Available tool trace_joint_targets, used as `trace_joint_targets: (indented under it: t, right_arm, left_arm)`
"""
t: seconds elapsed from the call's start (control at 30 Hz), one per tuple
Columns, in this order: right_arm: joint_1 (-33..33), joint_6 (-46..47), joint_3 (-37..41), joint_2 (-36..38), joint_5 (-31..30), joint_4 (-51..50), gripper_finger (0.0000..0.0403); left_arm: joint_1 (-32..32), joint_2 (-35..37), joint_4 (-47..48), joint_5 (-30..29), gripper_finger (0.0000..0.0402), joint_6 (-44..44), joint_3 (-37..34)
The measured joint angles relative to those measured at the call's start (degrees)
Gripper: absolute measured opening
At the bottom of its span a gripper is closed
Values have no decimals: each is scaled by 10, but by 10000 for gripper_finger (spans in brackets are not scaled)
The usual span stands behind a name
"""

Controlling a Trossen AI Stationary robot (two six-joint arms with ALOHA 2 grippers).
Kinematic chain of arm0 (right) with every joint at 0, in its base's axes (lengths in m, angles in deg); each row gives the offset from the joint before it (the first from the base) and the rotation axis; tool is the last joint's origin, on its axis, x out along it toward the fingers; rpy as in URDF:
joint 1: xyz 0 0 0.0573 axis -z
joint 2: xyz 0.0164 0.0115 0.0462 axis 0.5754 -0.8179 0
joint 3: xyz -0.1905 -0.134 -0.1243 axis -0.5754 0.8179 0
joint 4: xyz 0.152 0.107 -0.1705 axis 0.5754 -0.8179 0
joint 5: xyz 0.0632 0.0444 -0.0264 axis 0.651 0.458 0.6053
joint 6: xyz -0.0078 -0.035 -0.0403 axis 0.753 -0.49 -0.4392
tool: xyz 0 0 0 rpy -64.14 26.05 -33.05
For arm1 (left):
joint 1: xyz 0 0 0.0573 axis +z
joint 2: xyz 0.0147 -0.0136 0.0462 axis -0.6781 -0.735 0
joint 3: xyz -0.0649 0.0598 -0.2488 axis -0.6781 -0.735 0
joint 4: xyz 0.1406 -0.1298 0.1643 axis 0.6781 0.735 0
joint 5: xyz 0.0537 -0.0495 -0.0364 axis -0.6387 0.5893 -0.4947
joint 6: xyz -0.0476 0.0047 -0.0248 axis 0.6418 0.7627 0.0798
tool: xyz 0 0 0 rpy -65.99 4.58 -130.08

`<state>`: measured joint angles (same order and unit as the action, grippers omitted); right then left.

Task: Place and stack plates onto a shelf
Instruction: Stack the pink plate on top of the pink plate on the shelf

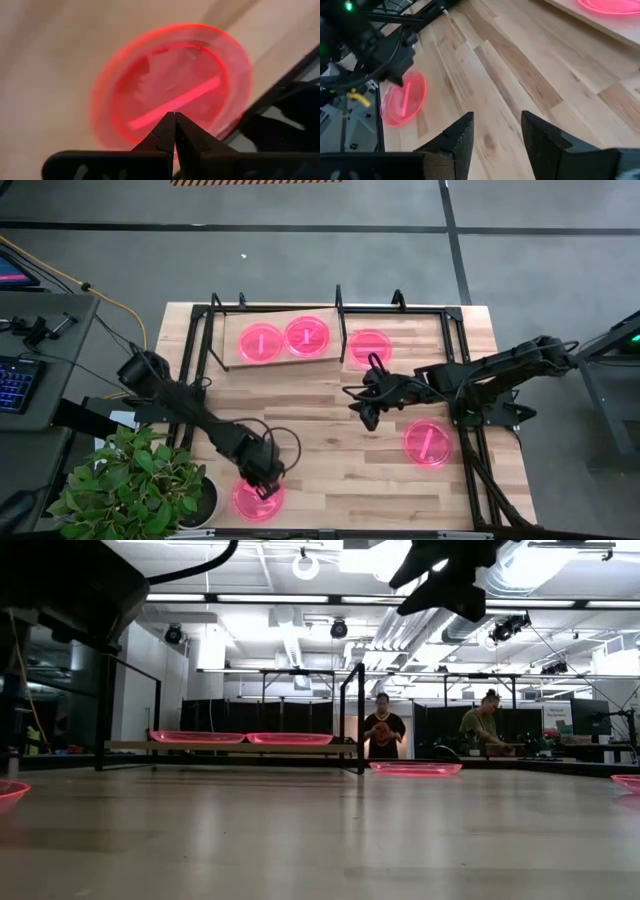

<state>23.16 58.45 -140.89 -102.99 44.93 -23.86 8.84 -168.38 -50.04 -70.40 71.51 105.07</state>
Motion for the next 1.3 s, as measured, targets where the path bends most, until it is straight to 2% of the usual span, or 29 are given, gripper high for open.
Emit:
trace_joint_targets:
  t: [0.3,0.43,0.73,1.03,1.3]
  right_arm:
    - [7,-24,0,0,0,-5,146]
    - [7,-32,0,0,1,-5,146]
    - [7,-34,0,0,1,-12,146]
    - [7,-34,0,0,0,-12,146]
    - [7,-22,0,0,0,-12,146]
  left_arm:
    - [-2,-14,-31,-20,0,51,0]
    - [-2,-27,-38,7,0,41,1]
    - [-2,-85,-78,27,0,33,0]
    - [37,-87,-70,-7,0,-51,0]
    - [118,-85,-65,-75,0,-163,2]
